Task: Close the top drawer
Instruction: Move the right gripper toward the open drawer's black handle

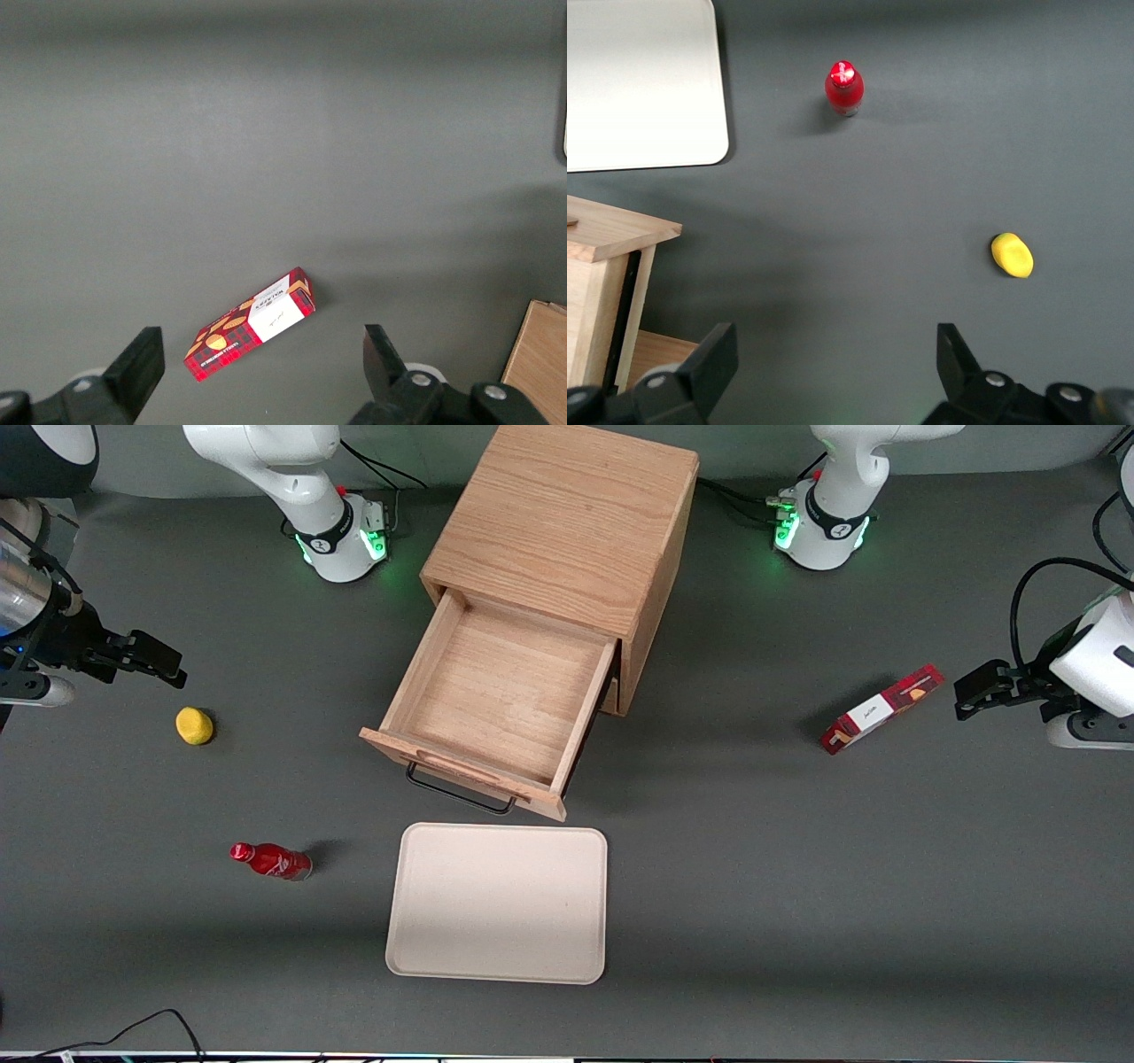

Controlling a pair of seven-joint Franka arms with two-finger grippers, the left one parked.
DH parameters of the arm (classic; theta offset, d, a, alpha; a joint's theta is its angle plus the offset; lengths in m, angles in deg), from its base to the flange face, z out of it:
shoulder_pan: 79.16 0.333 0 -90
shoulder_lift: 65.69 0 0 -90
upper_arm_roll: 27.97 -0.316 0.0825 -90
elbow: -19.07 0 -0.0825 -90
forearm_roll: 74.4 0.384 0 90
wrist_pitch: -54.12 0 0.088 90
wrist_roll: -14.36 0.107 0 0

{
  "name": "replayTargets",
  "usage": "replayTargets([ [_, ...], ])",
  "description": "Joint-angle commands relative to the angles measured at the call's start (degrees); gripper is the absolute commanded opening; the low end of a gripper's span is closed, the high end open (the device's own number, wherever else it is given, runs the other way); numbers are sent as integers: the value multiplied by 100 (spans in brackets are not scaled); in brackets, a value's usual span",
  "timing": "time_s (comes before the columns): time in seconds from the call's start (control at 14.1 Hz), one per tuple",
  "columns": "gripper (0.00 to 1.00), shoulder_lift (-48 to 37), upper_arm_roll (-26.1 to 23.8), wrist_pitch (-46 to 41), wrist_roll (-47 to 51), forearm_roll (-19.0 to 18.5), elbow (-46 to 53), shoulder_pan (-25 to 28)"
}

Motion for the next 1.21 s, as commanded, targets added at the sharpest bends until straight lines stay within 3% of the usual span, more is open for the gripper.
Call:
replayTargets([
  [0.0, 100, 158, -66, -216, 99, -59, 342, -42],
  [0.43, 100, 754, -171, -566, 19, 46, 1323, 212],
  [0.71, 100, 1659, -224, -998, -164, 117, 2624, 827],
  [0.85, 100, 2072, -224, -990, -629, 64, 3256, 1179],
  [1.14, 100, 3083, -303, -859, -657, 73, 4488, 1654],
])
